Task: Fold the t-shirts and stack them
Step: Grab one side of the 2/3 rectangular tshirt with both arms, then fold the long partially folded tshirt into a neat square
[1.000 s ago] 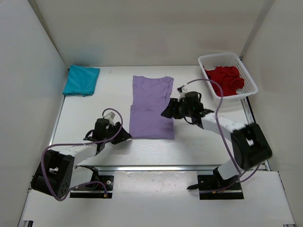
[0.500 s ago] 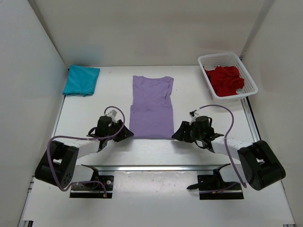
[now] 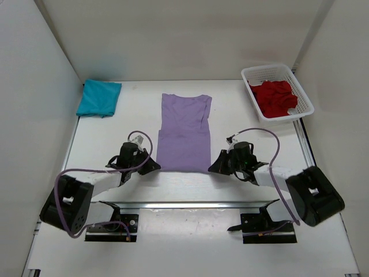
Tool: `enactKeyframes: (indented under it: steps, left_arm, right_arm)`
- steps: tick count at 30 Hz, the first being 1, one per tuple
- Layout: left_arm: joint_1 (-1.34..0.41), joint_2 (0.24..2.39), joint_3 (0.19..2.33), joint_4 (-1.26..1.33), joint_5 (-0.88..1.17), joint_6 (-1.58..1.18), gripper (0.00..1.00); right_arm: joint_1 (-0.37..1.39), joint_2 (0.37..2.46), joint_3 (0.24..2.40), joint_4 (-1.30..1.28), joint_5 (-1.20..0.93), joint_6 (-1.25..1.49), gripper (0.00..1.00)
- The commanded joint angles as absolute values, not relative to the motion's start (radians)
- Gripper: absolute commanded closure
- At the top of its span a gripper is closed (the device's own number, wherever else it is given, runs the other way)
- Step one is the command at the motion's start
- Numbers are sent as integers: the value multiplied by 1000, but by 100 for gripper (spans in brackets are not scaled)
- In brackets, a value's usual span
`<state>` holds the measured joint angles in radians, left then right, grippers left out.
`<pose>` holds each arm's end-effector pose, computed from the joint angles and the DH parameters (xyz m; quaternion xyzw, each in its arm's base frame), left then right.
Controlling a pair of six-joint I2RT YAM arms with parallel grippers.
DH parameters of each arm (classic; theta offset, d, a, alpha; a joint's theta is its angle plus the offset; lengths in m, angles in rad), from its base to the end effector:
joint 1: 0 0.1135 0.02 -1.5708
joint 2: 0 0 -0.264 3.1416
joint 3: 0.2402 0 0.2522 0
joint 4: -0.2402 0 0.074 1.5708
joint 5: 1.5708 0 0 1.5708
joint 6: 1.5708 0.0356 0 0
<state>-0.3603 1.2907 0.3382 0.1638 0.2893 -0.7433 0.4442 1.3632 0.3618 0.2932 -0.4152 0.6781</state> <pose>0.1968 -0.0850 0.1257 -0.1202 0.9086 -0.3112 0.2513 0.2007 0.1114 0.1285 0.0182 0.8929 0.3762 0.2467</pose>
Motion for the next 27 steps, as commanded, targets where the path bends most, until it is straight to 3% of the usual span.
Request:
enactKeyframes:
  steps: [1, 8, 11, 14, 20, 27]
  left_arm:
    - [-376, 1136, 310, 10, 281, -695, 100]
    - [-485, 674, 317, -483, 272, -684, 100]
    - [-492, 649, 447, -571, 298, -698, 100]
    - [-471, 722, 605, -510, 301, -683, 100]
    - [-331, 1027, 813, -247, 379, -704, 100]
    - [-316, 1547, 1144, -150, 281, -707, 100]
  right_arm:
    - [517, 1199, 313, 198, -333, 692, 100]
    - [878, 781, 241, -173, -79, 899, 100]
    - [960, 697, 313, -256, -14, 931, 100]
    - [850, 725, 450, -262, -81, 795, 100]
    - [352, 1003, 652, -149, -401, 553, 100]
    - [160, 1472, 984, -81, -508, 477, 100]
